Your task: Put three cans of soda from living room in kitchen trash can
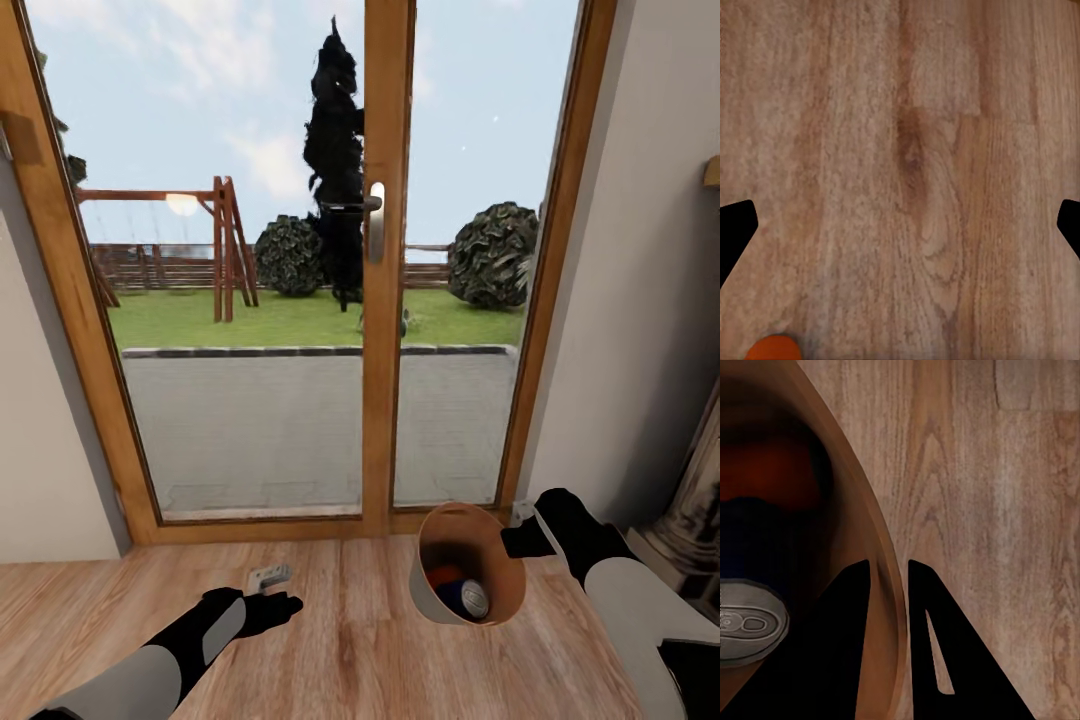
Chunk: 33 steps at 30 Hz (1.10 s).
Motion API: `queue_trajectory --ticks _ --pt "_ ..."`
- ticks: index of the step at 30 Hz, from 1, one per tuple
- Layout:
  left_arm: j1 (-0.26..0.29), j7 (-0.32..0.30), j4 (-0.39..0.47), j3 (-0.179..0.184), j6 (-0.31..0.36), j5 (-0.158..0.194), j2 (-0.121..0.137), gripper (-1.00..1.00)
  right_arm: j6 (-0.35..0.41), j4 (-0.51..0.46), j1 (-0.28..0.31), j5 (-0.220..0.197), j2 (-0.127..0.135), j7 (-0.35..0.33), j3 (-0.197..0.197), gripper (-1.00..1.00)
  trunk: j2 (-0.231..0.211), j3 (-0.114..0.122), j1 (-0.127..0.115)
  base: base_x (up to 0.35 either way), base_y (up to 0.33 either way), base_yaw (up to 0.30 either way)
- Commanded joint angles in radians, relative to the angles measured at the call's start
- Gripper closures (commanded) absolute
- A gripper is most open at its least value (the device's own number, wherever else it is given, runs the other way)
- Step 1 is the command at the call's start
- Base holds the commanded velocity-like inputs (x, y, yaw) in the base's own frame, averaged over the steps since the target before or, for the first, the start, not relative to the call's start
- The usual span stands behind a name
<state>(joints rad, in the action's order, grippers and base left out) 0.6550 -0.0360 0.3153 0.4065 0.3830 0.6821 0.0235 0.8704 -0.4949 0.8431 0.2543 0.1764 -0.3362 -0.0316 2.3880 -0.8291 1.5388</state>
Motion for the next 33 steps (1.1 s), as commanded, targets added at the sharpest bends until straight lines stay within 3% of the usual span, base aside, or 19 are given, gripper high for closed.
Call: queue_trajectory --ticks 1,25,33 --pt "0.0 0.0 0.0 0.0 0.0 0.0 0.0 -1.0 0.002 -0.001 0.001 -0.018 0.0 -0.003 -0.002 1.0 0.0 0.0 0.0 -0.002 0.0 0.0" --pt "0.0 0.002 0.001 0.0 0.001 0.0 -0.005 -1.0 0.006 0.0 0.001 -0.019 0.001 -0.004 -0.002 1.0 0.0 0.0 0.0 -0.016 0.0 -0.092" --pt "0.0 0.002 0.001 0.0 0.001 0.0 -0.005 -1.0 0.007 0.001 0.001 -0.02 -0.001 -0.004 -0.002 1.0 0.0 -0.002 0.0 -0.002 0.0 -0.216"
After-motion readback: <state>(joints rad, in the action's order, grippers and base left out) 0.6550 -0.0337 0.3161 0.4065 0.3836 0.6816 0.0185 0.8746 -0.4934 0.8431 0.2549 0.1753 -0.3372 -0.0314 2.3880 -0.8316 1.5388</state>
